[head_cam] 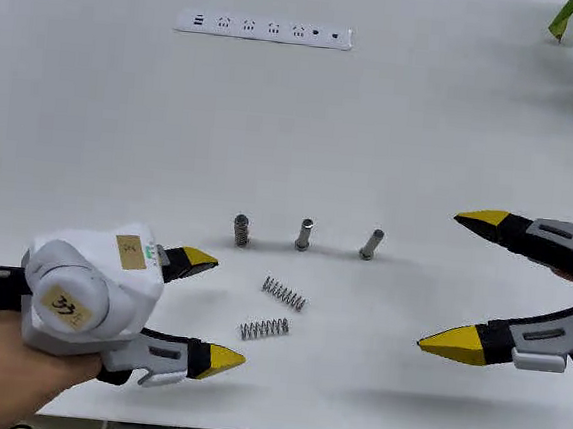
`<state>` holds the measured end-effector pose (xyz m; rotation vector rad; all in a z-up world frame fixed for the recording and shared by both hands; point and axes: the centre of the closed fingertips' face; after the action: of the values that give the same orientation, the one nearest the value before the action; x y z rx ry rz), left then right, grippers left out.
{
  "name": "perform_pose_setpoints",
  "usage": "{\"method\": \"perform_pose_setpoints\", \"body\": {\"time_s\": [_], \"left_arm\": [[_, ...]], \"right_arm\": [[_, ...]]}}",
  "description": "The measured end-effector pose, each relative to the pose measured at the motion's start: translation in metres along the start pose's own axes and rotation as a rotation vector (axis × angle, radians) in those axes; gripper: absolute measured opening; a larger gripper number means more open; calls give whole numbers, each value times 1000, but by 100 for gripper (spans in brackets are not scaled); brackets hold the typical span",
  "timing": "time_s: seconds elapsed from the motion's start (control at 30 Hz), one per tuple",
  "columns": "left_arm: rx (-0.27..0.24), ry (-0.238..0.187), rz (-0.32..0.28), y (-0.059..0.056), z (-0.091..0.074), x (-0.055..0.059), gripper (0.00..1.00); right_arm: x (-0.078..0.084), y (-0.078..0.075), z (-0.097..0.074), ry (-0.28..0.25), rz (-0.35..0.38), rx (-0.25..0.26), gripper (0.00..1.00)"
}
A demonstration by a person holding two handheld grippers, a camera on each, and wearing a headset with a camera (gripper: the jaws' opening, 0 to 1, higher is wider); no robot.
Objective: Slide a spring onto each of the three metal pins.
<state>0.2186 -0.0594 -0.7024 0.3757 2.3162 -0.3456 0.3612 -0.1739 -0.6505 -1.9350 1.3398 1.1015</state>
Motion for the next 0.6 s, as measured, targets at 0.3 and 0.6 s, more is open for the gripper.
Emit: {"method": "perform_pose_setpoints", "body": {"time_s": [0.3, 0.6], "left_arm": [[9, 140, 69, -5, 23, 17, 45], [33, 219, 131, -7, 39, 28, 31]], "right_arm": [[17, -3, -15, -20, 42, 40, 92], [20, -2, -21, -41, 65, 70, 90]]}}
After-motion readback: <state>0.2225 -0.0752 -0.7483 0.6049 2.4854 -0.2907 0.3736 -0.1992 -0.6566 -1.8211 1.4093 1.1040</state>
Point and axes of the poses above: the centre of the closed fingertips' face, and the gripper's own axes: z roughly forward along the fingers, y roughly to its left, x roughly out of its underside, and after that the axes turned 6 degrees about -z, right-handed
